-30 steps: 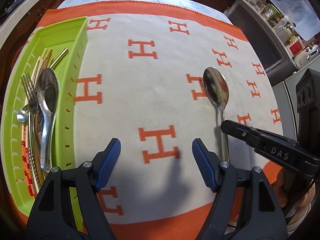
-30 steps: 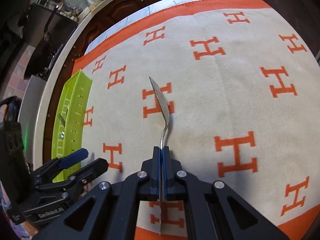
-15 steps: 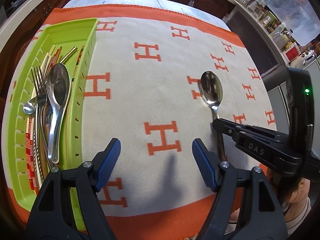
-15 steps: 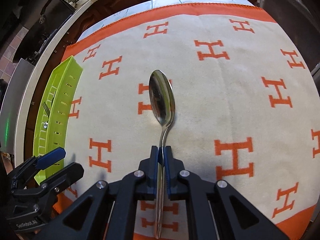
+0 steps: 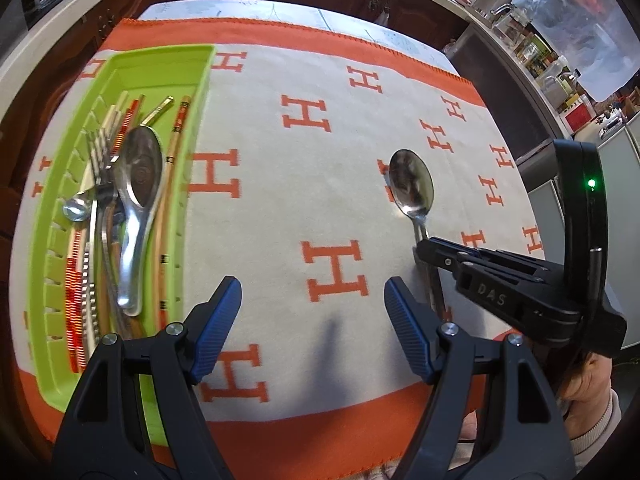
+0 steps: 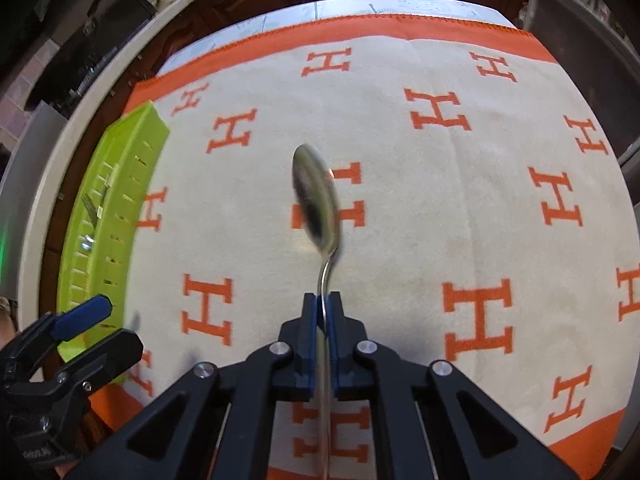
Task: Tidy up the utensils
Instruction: 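Carry the silver spoon into the green tray with the right tool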
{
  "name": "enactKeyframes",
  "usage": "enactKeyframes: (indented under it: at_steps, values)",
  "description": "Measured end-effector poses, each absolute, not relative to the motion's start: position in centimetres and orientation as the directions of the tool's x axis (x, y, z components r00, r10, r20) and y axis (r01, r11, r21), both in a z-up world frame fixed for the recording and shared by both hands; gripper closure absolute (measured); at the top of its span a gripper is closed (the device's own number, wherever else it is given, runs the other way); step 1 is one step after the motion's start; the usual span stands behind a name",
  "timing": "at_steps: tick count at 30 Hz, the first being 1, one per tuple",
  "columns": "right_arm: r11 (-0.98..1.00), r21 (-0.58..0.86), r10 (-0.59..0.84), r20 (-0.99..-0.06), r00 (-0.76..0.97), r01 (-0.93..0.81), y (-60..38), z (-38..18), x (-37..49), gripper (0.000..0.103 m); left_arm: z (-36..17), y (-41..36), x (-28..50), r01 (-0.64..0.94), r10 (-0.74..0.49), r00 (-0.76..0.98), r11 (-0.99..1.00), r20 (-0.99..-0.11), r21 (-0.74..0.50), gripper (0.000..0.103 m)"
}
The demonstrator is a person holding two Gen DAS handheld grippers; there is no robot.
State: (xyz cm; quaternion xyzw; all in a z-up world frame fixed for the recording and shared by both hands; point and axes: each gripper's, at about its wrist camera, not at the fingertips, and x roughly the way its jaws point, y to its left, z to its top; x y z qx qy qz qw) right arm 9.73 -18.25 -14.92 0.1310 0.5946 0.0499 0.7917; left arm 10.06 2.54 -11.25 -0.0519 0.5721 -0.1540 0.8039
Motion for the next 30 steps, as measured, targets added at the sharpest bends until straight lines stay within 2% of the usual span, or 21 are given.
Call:
enactKeyframes:
  at_steps: [6,10,16,22,26,30]
  values:
    - [0.933,0.349,0.310,-0.905,0.293,0.090,-18.3,-13.6,9.8,0.101,-9.5,5.4,9.9,0.156,-0.289,0.343,0.956,-0.894,-0.250,0.031]
    - [0.885,0.460,0.422,-0.859,0.291,0.074,-17.1,-11.3,9.9,0.101,-8.6,7.6,10.0,0.129,-0.266,0.367,0.963,-0.891,-0.235,0.031]
    - [0.830,0.558,0.534,-0.787,0.309,-0.014,-12.1,-6.9,11.8,0.101,-6.9,12.3,10.7,0.056,-0.140,0.427,0.990,-0.893,-0.128,0.031]
    - [0.827,0.561,0.548,-0.786,0.286,-0.045,-5.9,-6.7,14.7,0.101,-6.3,16.0,11.4,0.009,-0.073,0.437,0.997,-0.896,-0.076,0.031]
    - [0.837,0.547,0.534,-0.807,0.252,-0.021,-2.7,-8.8,16.4,0.101,-6.7,17.7,11.6,-0.014,-0.033,0.435,0.999,-0.900,-0.043,0.023]
    - [0.856,0.516,0.494,-0.835,0.243,0.036,-1.8,-10.7,17.5,0.101,-7.6,18.6,11.6,-0.025,-0.020,0.423,0.999,-0.906,-0.034,0.021]
